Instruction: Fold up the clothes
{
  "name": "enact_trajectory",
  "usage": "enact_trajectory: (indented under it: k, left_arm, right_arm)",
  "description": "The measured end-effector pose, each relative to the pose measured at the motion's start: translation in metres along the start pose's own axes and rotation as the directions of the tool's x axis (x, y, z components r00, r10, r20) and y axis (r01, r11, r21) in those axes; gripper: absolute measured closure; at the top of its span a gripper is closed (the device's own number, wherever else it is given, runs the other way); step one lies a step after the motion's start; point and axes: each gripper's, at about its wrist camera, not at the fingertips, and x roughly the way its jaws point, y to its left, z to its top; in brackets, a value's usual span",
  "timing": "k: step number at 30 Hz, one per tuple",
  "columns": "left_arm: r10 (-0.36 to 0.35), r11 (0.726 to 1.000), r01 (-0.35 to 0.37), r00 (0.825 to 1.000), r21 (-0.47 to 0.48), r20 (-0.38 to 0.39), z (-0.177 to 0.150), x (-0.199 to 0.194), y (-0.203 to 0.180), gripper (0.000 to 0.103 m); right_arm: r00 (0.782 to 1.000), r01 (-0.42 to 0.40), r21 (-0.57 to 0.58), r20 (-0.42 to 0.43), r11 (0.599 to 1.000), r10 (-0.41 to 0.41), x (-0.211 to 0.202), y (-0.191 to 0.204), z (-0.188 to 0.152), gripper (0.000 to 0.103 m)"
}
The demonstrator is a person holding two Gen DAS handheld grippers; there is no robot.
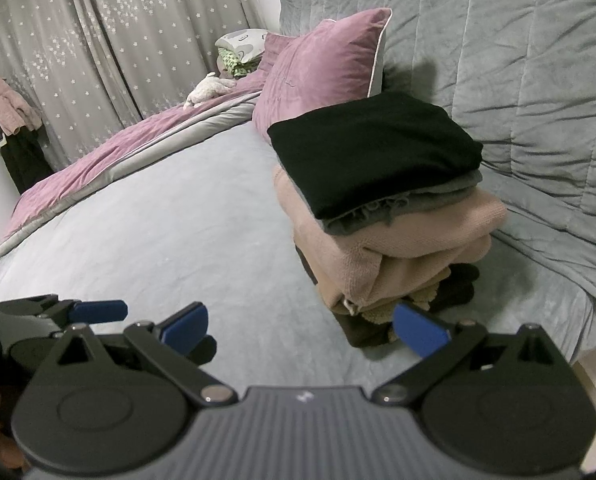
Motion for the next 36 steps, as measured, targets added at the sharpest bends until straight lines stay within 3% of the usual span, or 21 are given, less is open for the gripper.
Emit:
enact_trajectory:
  k: [13,25,36]
  left_arm:
    - [-0.003,1.000,0.004,0.999,-0.007,0.040,-0.020,-0.018,0.009,0.000]
    - [-0.022,1.000,0.023,0.996,-0.015,0.088,-0.074,-0.055,0.036,0.000]
    - [-0.055,0.997,0.058,0.996,-0.045,0.077,-0.101,-0.065,0.058,0.000]
  right_arm:
    - [0.999,0.008,0.000,0.048,1.000,-0.008,-0.013,0.009,-0.008,0.000]
    - [0.990,0.016,-0.024,0.141,1.000,-0.013,-0.039,0.047,-0.059,0.000]
    - [0.990,0.017,-0.012,0.142,1.000,-0.016,-0.040,0.065,-0.089,0.000]
